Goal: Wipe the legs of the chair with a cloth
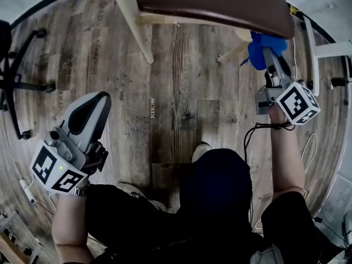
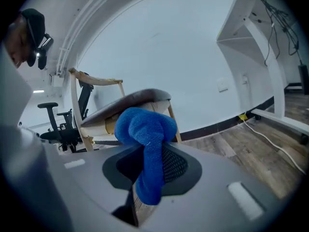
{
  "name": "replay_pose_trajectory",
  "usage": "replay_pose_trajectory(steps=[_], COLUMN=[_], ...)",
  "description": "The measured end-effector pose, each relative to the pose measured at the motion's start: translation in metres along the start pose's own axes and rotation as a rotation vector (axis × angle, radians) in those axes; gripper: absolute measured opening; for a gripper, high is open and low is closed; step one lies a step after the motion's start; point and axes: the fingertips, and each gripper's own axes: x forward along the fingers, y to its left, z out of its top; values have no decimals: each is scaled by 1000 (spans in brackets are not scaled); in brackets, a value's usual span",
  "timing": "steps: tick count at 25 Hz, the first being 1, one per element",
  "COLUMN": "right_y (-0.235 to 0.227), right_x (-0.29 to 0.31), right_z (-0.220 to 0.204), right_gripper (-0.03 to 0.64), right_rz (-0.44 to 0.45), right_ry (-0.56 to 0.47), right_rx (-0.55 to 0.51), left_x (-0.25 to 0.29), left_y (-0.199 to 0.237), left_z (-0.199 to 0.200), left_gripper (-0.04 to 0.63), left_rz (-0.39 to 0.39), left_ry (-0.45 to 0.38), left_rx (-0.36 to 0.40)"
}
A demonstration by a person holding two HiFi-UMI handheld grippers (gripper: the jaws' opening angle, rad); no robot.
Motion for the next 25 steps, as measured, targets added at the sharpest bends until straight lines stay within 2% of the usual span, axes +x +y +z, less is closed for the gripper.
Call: replay_pose_trajectory(steps=[3,7,12,16,20,25], right_y=[-20,-47,-73,-92,-103,-104], right_x=[10,29,53,68,75,77], right_z=[-37,-106,-192,-249,-279,-284], right_gripper=[87,87,87,87,87,87], right_rz=[-31,-74,-134,-207,-257,-261], right_ry=[38,122,249,374,443,450], right_rx=[18,44,86,78,90,94], left_x=[-1,-1,-4,-11,-17,-25], left_y=[4,6,10,16,19,24], left_z=[-3,-4,-9,-11,-11,-10], left_gripper=[5,5,5,5,5,5], left_rz=[14,19,36,56,66,74], left_ry=[10,15,36,43,42,32], left_rx=[-6,-8,-8,-11,-13,-22])
